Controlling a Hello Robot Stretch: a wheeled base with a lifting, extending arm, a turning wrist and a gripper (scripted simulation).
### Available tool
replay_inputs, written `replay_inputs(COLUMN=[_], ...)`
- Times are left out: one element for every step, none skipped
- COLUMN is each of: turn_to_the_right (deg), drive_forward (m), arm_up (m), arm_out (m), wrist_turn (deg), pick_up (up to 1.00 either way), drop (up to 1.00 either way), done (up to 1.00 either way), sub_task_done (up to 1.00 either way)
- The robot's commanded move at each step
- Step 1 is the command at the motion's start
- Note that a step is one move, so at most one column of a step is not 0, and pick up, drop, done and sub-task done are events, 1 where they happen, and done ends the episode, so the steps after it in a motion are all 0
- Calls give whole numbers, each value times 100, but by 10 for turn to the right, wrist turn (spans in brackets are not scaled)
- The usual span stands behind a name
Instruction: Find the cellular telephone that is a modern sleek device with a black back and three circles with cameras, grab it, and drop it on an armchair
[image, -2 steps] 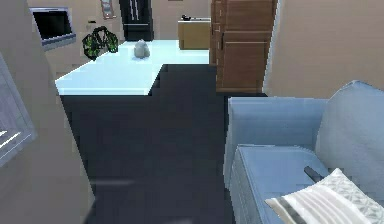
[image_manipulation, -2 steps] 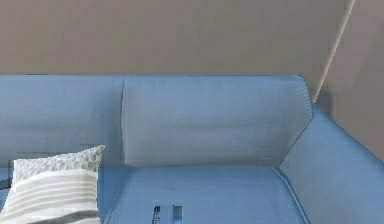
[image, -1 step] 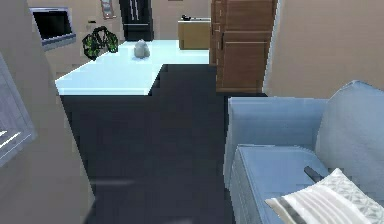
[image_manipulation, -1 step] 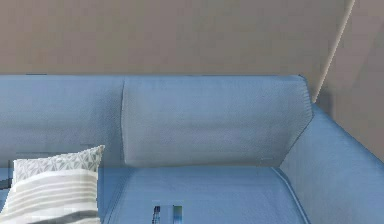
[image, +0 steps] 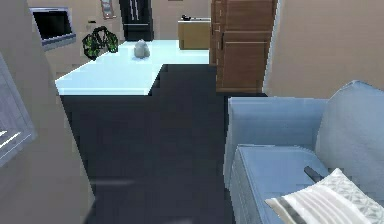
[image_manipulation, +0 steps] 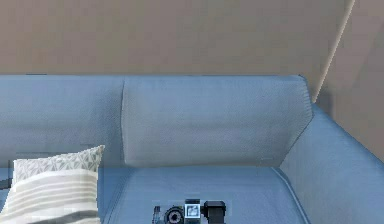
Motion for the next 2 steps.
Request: replay_inputs(turn_to_the_right=[0,0], drive_forward=[0,0], arm_up=[0,0], arm_out=[0,0], wrist_turn=[450,450], pick_up=[0,0], drop=[0,0], done=[0,0], sub_task_done=[0,0])
